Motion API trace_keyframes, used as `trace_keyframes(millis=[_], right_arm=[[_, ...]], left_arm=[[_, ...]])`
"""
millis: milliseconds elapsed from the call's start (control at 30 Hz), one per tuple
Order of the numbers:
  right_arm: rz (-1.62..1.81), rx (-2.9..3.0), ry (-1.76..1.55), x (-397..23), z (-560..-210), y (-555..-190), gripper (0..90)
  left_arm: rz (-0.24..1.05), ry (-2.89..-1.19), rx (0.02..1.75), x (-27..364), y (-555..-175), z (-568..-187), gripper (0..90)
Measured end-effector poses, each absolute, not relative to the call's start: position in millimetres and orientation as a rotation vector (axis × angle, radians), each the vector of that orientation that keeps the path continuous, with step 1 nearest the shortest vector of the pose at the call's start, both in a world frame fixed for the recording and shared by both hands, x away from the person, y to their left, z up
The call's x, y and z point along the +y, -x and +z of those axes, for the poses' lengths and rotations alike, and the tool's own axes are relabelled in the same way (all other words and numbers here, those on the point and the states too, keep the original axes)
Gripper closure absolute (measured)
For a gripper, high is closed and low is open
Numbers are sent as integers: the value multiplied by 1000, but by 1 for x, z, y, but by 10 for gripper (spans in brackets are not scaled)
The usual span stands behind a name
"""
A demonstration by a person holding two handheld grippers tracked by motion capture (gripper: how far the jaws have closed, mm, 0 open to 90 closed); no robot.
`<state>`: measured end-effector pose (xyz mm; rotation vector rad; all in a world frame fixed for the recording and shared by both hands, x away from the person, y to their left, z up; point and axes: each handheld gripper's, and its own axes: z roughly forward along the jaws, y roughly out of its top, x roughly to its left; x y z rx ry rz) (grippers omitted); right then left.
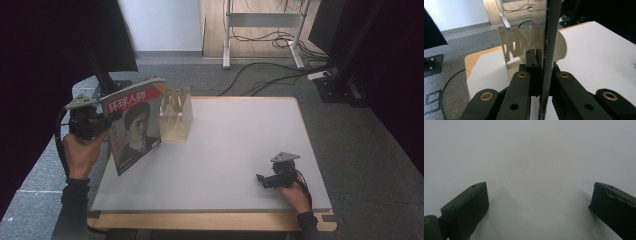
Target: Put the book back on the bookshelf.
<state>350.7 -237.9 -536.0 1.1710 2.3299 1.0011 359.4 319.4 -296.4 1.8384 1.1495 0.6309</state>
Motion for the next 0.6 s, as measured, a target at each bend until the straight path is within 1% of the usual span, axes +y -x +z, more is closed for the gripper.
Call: trace_keyframes(millis=[400, 600], right_arm=[[1001, 2333, -1168, -238, -536, -351, 9], [1002, 2332, -1171, -238, -536, -351, 9]], left_arm=[[684, -1770, 1208, 311, -402, -309, 871], [735, -1720, 1193, 306, -418, -320, 871]])
